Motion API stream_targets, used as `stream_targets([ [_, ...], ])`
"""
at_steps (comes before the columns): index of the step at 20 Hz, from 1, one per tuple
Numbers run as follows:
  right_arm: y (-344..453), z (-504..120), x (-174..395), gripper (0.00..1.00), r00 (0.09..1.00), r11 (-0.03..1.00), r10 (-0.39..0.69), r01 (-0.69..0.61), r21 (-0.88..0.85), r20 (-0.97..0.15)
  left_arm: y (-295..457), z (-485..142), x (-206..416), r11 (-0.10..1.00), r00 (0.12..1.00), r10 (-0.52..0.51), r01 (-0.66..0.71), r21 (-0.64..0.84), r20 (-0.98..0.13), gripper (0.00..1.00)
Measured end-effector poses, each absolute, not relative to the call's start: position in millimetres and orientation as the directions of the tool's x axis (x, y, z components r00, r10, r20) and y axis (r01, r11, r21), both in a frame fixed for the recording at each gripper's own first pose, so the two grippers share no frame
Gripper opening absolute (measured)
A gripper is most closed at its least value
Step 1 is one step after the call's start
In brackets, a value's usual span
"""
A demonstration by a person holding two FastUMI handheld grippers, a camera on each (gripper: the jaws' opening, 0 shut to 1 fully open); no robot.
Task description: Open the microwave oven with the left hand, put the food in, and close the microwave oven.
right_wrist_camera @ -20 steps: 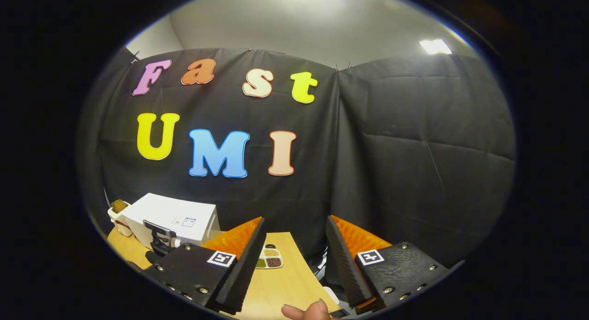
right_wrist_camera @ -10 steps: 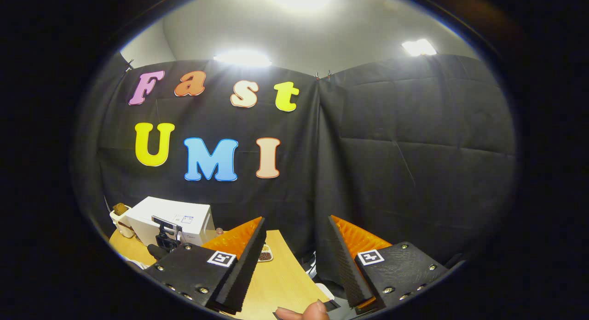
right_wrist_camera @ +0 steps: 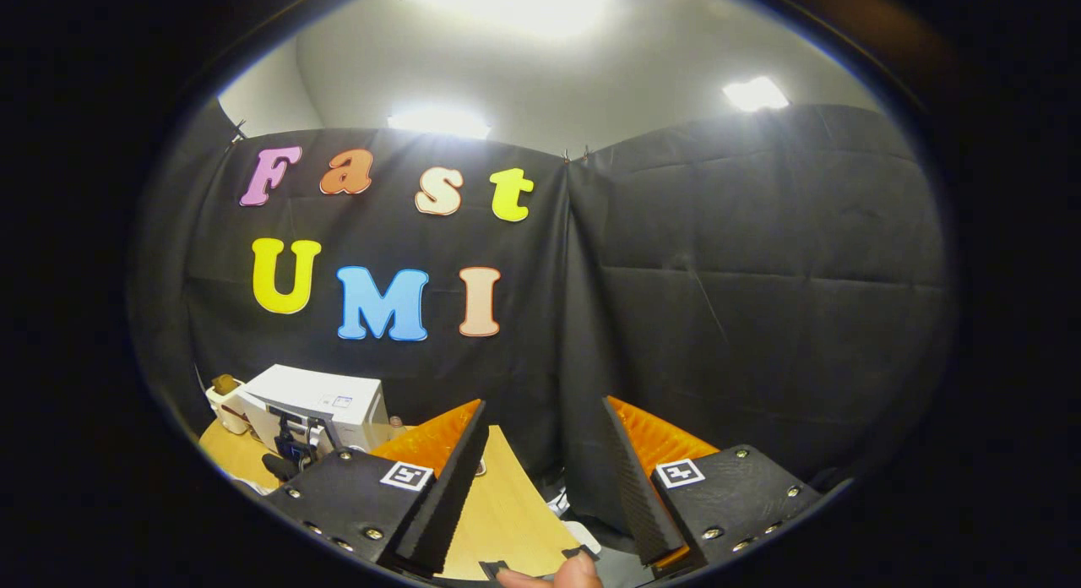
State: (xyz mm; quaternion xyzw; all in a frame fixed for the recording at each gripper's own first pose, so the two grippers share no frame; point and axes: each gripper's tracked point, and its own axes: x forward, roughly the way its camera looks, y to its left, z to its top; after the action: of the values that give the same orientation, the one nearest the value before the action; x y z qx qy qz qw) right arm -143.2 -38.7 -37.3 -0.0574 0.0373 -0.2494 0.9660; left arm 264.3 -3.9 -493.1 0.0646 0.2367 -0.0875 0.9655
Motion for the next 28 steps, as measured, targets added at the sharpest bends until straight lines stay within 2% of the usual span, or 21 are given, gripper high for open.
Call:
stream_targets([
  [6,-18,-54,-142,0.81,0.929,0.931,-0.362,0.357,-0.078,-0.070,69,-487,188,0.983,0.858,-0.110,0.168,0.071,-0.502,0.16],
  [10,0,-78,-134,0.81,0.957,0.963,-0.269,0.266,-0.037,-0.113,153,-483,135,0.987,0.861,0.075,0.009,0.162,-0.503,0.15],
  [11,7,-87,-129,0.81,0.961,0.970,-0.242,0.241,-0.025,-0.134,176,-485,124,0.985,0.853,0.119,-0.035,0.170,-0.508,0.12],
  [12,14,-97,-123,0.81,0.963,0.976,-0.219,0.219,-0.017,-0.157,196,-484,118,0.985,0.847,0.142,-0.068,0.161,-0.513,0.15],
  [14,27,-119,-108,0.81,0.960,0.982,-0.187,0.190,-0.004,-0.209,218,-481,114,0.994,0.846,0.104,-0.064,0.094,-0.523,0.14],
  [19,82,-192,-56,0.81,0.932,0.992,-0.123,0.126,-0.013,-0.341,246,-479,105,0.991,0.863,0.002,0.065,0.115,-0.505,0.12],
  [23,128,-271,-11,0.81,0.882,0.995,-0.095,0.086,-0.041,-0.462,251,-485,105,0.994,0.853,-0.070,0.104,0.037,-0.518,0.22],
  [27,160,-344,6,0.81,0.802,0.992,-0.082,0.122,0.028,-0.591,254,-493,103,0.987,0.809,-0.136,0.158,-0.012,-0.572,0.31],
  [28,164,-363,8,0.81,0.780,0.990,-0.083,0.137,0.039,-0.620,257,-492,104,0.985,0.803,-0.145,0.170,-0.011,-0.578,0.29],
])
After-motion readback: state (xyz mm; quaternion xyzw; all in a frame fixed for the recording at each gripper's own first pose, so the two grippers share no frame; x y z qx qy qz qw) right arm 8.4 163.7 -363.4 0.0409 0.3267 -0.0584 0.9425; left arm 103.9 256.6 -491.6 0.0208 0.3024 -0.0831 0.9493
